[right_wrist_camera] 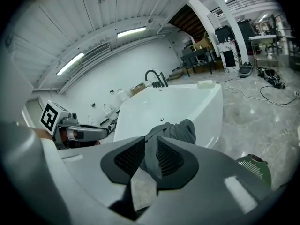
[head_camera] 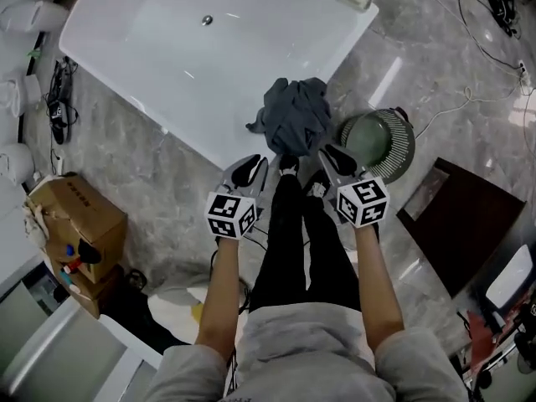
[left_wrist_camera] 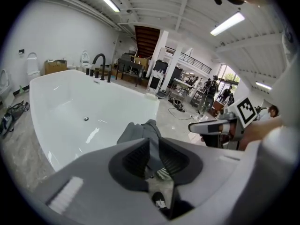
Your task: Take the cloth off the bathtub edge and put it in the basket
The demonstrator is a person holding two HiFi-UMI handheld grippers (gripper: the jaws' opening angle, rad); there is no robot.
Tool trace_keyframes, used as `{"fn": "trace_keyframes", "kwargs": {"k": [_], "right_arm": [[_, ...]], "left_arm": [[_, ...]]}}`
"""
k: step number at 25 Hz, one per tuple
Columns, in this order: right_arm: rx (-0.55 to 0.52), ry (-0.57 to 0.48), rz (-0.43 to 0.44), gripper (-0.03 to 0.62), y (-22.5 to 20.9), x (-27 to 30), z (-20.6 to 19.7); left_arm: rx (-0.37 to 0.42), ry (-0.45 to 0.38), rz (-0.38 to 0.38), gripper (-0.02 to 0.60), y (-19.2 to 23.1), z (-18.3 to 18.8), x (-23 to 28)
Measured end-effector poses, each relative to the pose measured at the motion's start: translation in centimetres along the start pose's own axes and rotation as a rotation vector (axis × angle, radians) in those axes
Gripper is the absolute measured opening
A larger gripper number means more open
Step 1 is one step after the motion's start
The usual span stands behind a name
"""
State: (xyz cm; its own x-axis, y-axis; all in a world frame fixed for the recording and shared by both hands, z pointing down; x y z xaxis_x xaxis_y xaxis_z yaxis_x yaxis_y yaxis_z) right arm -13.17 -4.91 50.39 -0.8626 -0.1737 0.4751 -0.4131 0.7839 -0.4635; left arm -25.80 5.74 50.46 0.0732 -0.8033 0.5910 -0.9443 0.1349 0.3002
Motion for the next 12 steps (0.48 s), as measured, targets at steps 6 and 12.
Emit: {"fn": "trace_keyframes", "kwargs": {"k": [6, 12], "right_arm": [[0.049, 0.04, 0.022, 0.083, -1.3, 1.5, -4.7], [-0.115, 0.097, 0.058, 0.217, -2.8, 3.3, -7.7]], "left_arm": [[0.017, 0.01, -0.1, 0.205, 0.8, -2.9, 4.3], [0.094, 0.037, -0.216, 0.35, 1.5, -2.9, 9.0]]}}
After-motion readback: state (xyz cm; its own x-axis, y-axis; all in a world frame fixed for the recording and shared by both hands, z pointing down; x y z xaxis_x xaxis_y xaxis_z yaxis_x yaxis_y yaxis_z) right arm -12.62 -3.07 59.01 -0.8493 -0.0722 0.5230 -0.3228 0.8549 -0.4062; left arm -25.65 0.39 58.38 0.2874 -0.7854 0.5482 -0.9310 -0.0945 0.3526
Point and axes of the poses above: the fingertips, and each gripper's own axes: x forward along the fingers, y to its left, z out of its top, the point moved 1 cm from there along -x, backward along the fingers, and after that the axes turned 3 degrees about -y, right-handed, at the moved point
